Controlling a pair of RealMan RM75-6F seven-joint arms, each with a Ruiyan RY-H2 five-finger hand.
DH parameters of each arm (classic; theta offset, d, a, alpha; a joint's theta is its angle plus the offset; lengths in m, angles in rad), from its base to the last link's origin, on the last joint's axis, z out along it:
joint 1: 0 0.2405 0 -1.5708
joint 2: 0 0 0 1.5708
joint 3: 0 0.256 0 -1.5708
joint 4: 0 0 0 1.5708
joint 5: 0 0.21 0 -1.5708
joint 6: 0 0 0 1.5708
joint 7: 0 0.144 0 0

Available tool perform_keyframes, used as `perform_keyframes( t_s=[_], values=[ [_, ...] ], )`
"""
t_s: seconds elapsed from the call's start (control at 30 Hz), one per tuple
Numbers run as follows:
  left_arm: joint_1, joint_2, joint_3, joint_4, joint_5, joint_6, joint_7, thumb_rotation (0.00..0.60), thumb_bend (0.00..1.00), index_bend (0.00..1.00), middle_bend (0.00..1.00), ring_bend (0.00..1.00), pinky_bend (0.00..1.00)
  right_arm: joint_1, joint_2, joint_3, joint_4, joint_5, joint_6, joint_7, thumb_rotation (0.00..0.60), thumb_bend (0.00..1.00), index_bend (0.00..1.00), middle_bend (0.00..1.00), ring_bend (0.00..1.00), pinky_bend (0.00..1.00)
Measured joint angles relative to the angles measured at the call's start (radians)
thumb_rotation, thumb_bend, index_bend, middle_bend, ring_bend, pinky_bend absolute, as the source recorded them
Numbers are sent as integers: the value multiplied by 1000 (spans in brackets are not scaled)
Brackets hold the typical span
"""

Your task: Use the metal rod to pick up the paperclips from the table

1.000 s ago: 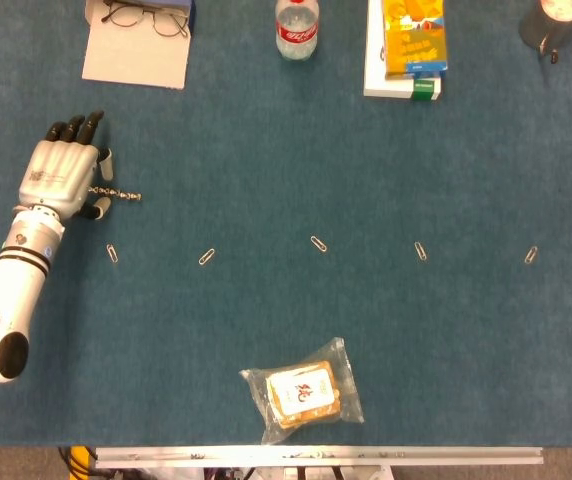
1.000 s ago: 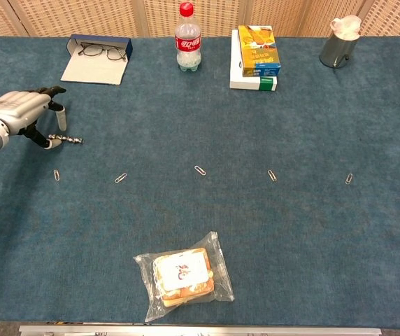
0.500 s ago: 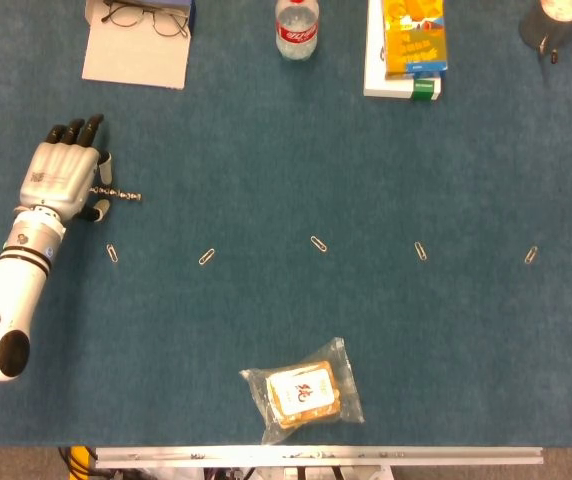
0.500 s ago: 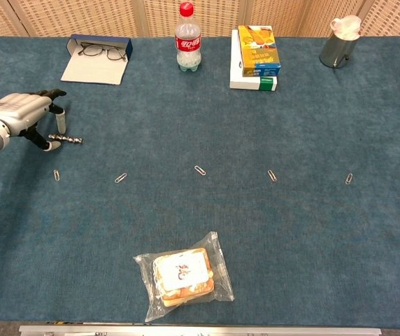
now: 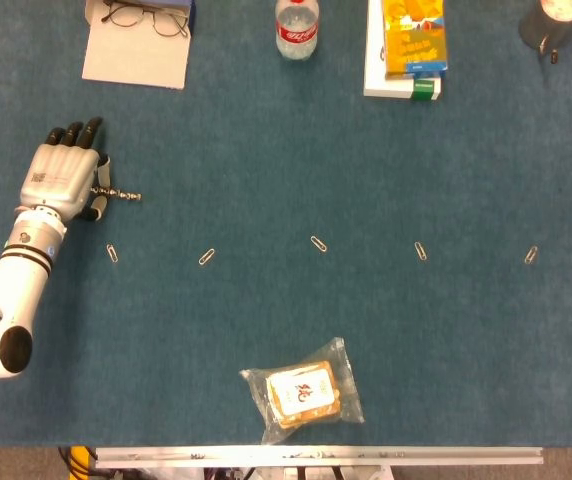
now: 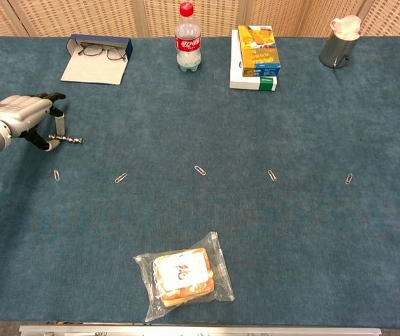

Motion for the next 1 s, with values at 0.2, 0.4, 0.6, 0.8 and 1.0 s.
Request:
perform_keyframes(
  t_s=[0.2,0.4,0.6,0.8,1.0],
  values=[
    [-4,-3,2,2,-17,1,9,600,345,495,0,0,84,3,-4,-1,6,1,-6,4,600,572,409,351,261,228],
    [-6,-8,3,12,-23,3,9,600,346,531,0,0,84,5,-8,-1,12,3,-10,8,600,572,409,351,261,228],
    [-6,-9,5,12,-23,6,5,600,346,555,0,0,84,5,-10,-1,15,3,-11,10,600,573,409,351,261,228],
    [0,-1,8,-5,-12,20,-2,600,346,563,0,0,84,4,-8,-1,15,1,-8,14,600,573,409,351,260,228],
    [11,16,15,-53,18,52,-7,600,347,566,0,0,84,3,-8,-2,14,-1,-6,15,600,572,409,351,261,228]
  ],
)
